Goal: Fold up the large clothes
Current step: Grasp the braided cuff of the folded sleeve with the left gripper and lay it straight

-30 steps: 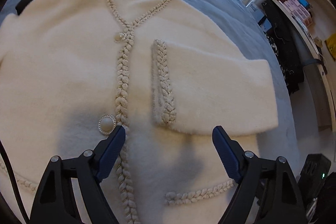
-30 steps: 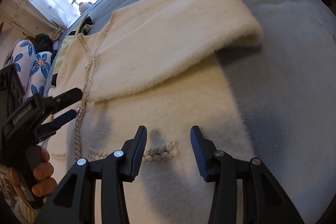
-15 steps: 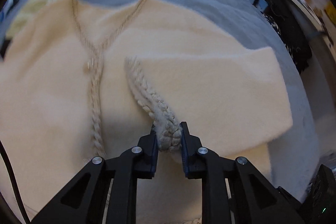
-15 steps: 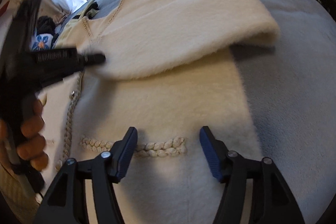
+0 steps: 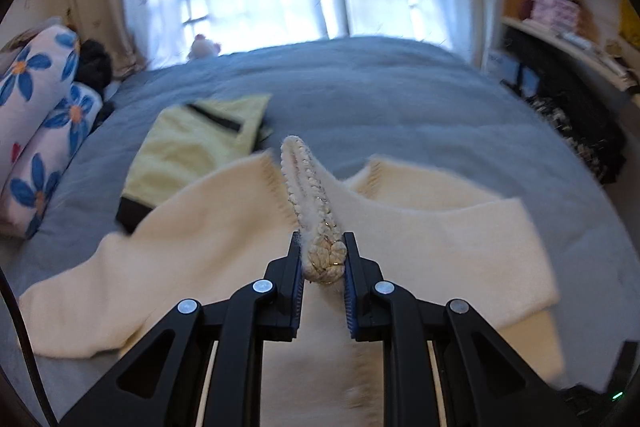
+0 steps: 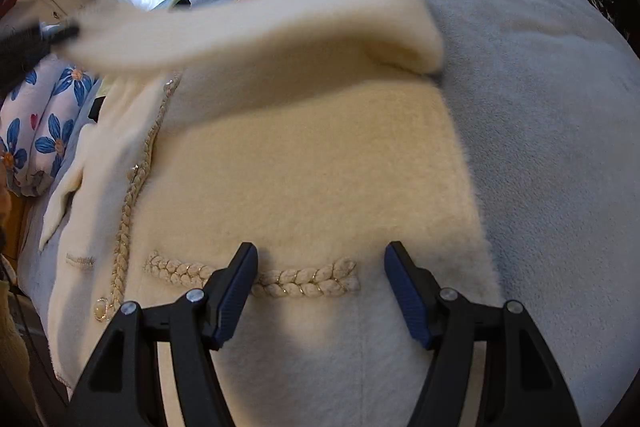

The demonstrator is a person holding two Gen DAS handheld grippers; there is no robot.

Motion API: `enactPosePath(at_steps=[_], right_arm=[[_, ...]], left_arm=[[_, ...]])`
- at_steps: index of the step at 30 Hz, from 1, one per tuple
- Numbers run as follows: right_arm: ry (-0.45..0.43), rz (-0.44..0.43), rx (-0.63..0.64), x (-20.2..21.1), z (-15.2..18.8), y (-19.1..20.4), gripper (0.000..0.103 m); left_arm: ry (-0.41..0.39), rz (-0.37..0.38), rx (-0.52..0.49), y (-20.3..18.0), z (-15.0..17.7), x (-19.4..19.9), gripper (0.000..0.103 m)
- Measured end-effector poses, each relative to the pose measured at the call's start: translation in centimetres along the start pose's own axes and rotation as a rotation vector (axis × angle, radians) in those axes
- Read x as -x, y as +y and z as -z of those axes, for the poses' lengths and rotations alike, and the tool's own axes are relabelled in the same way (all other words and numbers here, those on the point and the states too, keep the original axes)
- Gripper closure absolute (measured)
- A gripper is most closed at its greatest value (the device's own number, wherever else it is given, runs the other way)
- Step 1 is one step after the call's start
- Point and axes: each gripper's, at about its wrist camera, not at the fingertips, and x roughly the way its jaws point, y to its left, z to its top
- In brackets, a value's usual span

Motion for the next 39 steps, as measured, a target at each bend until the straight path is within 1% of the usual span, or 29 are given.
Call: enactPosePath(at_steps=[1, 3, 5, 7, 8, 9, 10, 11, 13, 14, 15, 16, 17, 18, 20, 21, 22, 23, 24, 25, 26, 27, 28, 31, 32, 33, 34, 37, 39], right_arm=[[0.001, 0.004, 0.002, 0.1, 0.0, -0.1, 0.037], [0.002, 0.011, 0.005, 0.1, 0.0, 0.0, 0.037], [0.004, 0.022, 0.004, 0.2, -0.1, 0.1, 0.037], [0.02, 0.036, -0.002, 0.5, -0.4, 0.2, 0.037], [0.032, 0.038, -0.011, 0.7, -0.6, 0.2, 0.037], [0.045, 0.033, -0.022, 1.1, -0.9, 0.2, 0.037], [0.05, 0.021, -0.03, 1.3, -1.3, 0.4, 0.037], [0.043, -0.004, -0.036, 2.1, -1.8, 0.3, 0.037], [0.003, -0.015, -0.035, 3.6, -3.1, 0.1, 0.037], [-0.014, -0.006, -0.03, 4.2, -3.9, 0.0, 0.037], [-0.035, 0.005, -0.025, 4.9, -5.1, -0.3, 0.037], [-0.05, 0.013, -0.025, 5.2, -5.9, -0.5, 0.037], [-0.067, 0.033, -0.028, 5.6, -7.5, -0.9, 0.037], [-0.078, 0.047, -0.03, 5.7, -8.7, -1.2, 0.037], [-0.099, 0.074, -0.031, 5.1, -12.1, -2.2, 0.037], [-0.099, 0.077, -0.034, 4.7, -13.1, -2.5, 0.037], [-0.083, 0.074, -0.039, 3.9, -14.4, -3.1, 0.037], [-0.068, 0.082, -0.045, 2.7, -15.8, -3.6, 0.037], [-0.055, 0.097, -0.049, 1.3, -17.1, -4.2, 0.037], [-0.039, 0.1, -0.051, 0.2, -18.0, -4.9, 0.037], [-0.026, 0.105, -0.045, -0.9, -18.7, -5.0, 0.037], [-0.016, 0.106, -0.05, -1.8, -19.2, -5.4, 0.037], [-0.003, 0.111, -0.06, -3.2, -20.0, -5.9, 0.037], [0.029, 0.137, -0.092, -5.9, -20.8, -7.0, 0.037], [0.052, 0.111, -0.118, -7.0, -21.0, -7.6, 0.039], [0.045, 0.069, -0.128, -7.3, -21.1, -7.9, 0.059], [0.033, 0.028, -0.11, -7.3, -21.2, -7.6, 0.085], [-0.04, 0.081, -0.068, -6.2, -21.8, -6.4, 0.088], [-0.077, 0.11, -0.055, -6.3, -21.7, -5.8, 0.088]], left_arm=[[0.034, -0.009, 0.004, 0.7, 0.8, -1.0, 0.088], [0.131, -0.016, 0.007, 2.4, 3.0, -3.9, 0.088], [0.213, -0.024, 0.004, 3.3, 4.7, -6.4, 0.084], [0.281, 0.011, 0.043, 4.6, 5.9, -7.8, 0.079], [0.293, 0.038, 0.072, 5.5, 6.8, -7.8, 0.076], [0.296, 0.068, 0.104, 6.2, 6.8, -7.8, 0.071], [0.284, 0.111, 0.152, 7.3, 6.9, -7.4, 0.062], [0.271, 0.137, 0.185, 8.0, 6.7, -7.3, 0.047], [0.229, 0.156, 0.258, 9.4, 6.1, -7.0, 0.03], [0.207, 0.155, 0.289, 10.0, 5.8, -7.1, 0.03], [0.204, 0.157, 0.3, 10.6, 5.5, -7.4, 0.03], [0.214, 0.166, 0.309, 10.8, 5.2, -8.1, 0.03], [0.23, 0.169, 0.307, 10.6, 5.0, -8.6, 0.03], [0.25, 0.165, 0.292, 10.1, 4.7, -9.2, 0.03], [0.29, 0.164, 0.229, 9.2, 4.4, -10.7, 0.03], [0.302, 0.166, 0.202, 8.8, 4.4, -11.1, 0.032], [0.314, 0.171, 0.183, 8.4, 4.3, -11.6, 0.037], [0.33, 0.189, 0.161, 7.7, 4.2, -12.1, 0.05], [0.338, 0.202, 0.152, 7.5, 4.2, -12.5, 0.056], [0.342, 0.178, 0.136, 7.3, 4.1, -13.0, 0.065], [0.334, 0.132, 0.108, 6.8, 3.9, -13.1, 0.079], [0.323, 0.114, 0.088, 6.5, 3.6, -13.2, 0.088], [0.314, 0.12, 0.08, 6.3, 3.3, -13.2, 0.09], [0.259, 0.129, 0.075, 6.1, 1.7, -12.9, 0.093], [0.234, 0.127, 0.074, 6.0, 1.0, -12.7, 0.093], [0.214, 0.123, 0.071, 5.7, 0.6, -12.4, 0.093], [0.199, 0.117, 0.07, 5.8, 0.2, -12.4, 0.094], [0.155, 0.095, 0.077, 5.6, -0.9, -12.6, 0.094], [0.151, 0.072, 0.095, 5.7, -0.8, -13.2, 0.093]])
